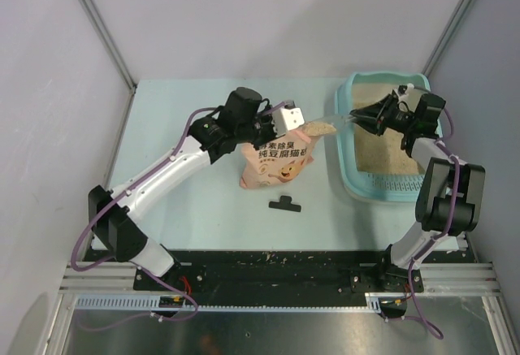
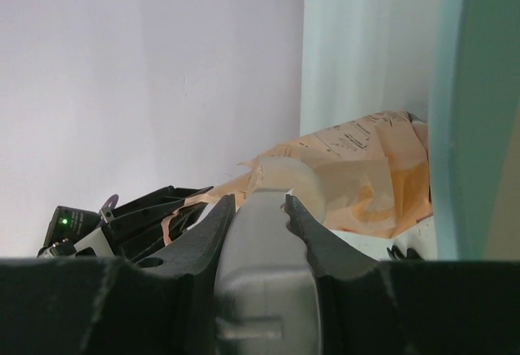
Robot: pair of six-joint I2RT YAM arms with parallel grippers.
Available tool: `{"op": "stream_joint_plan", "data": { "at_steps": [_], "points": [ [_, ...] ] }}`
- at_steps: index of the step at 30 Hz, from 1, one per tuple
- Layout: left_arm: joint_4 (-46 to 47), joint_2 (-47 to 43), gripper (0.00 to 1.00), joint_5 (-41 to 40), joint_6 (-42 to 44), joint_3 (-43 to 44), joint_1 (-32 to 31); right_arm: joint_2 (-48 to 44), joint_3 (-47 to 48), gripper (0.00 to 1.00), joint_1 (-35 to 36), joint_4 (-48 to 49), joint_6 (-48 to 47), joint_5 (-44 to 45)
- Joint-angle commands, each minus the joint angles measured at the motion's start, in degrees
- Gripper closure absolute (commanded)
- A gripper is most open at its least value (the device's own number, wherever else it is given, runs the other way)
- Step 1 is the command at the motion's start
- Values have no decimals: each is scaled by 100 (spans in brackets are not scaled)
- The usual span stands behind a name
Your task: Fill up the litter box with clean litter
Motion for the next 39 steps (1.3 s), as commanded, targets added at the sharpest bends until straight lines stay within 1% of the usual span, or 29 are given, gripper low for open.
{"op": "stream_joint_plan", "data": {
  "at_steps": [1, 10, 17, 18, 20, 21, 23, 24, 25, 26, 27, 29, 30, 31, 32, 33, 34, 35, 36, 37, 38, 39],
  "points": [
    [813, 16, 100, 149, 207, 431, -30, -160, -7, 100, -264, 400, 249, -199],
    [813, 333, 100, 360, 321, 659, -30, -459, -138, 100, -897, 417, 398, -278],
    [813, 790, 100, 623, 400, 1116, -30, -811, -454, 100, -1758, 734, 671, -392],
    [813, 886, 100, 675, 418, 1221, -30, -898, -516, 100, -1994, 725, 662, -384],
    [813, 983, 100, 728, 444, 1319, -30, -1021, -560, 100, -2267, 541, 514, -323],
    [821, 1044, 100, 764, 453, 1380, -30, -1118, -630, 100, -2538, 480, 435, -244],
    [813, 1080, 100, 843, 497, 1407, -30, -1285, -666, 100, -2795, -63, -109, -34],
    [813, 1106, 100, 878, 506, 1424, -30, -1407, -683, 100, -2944, -370, -372, 298],
    [813, 1124, 100, 922, 523, 1433, -30, -1644, -692, 100, -3146, -878, -679, 467],
    [813, 1133, 100, 948, 523, 1442, -30, -1785, -692, 100, -3235, -1127, -1187, 660],
    [821, 1124, 100, 966, 523, 1451, -22, -1917, -692, 100, -3296, -1373, -1488, 1088],
    [822, 1124, 100, 1019, 515, 1442, -4, -2330, -692, 100, -3297, -1953, -2155, 1547],
    [813, 1115, 100, 1027, 515, 1433, 13, -2453, -692, 100, -3271, -2129, -2368, 2080],
    [813, 1081, 100, 1036, 497, 1416, 31, -2750, -675, 100, -3114, -2540, -2579, 2416],
    [813, 1071, 100, 1045, 488, 1398, 40, -2875, -666, 100, -3017, -2736, -3138, 2820],
    [813, 1054, 100, 1045, 488, 1354, 66, -2998, -657, 100, -2859, -2894, -3369, 3590],
    [813, 1036, 100, 1045, 471, 1328, 84, -3078, -613, 100, -2527, -3009, -3650, 3902],
    [821, 984, 100, 1045, 453, 1302, 93, -3131, -552, 100, -2271, -3071, -3897, 4236],
    [822, 949, 100, 1045, 436, 1232, 119, -3114, -491, 100, -2043, -3089, -4386, 4944],
    [822, 922, 100, 1054, 427, 1196, 119, -3088, -412, 100, -1831, -3011, -4600, 5212],
    [813, 852, 100, 1063, 418, 1152, 128, -2931, -263, 100, -1412, -2888, -4768, 5598],
    [821, 817, 100, 1063, 409, 1074, 154, -2825, -140, 100, -1242, -2748, -5161, 5802]
  ]
}}
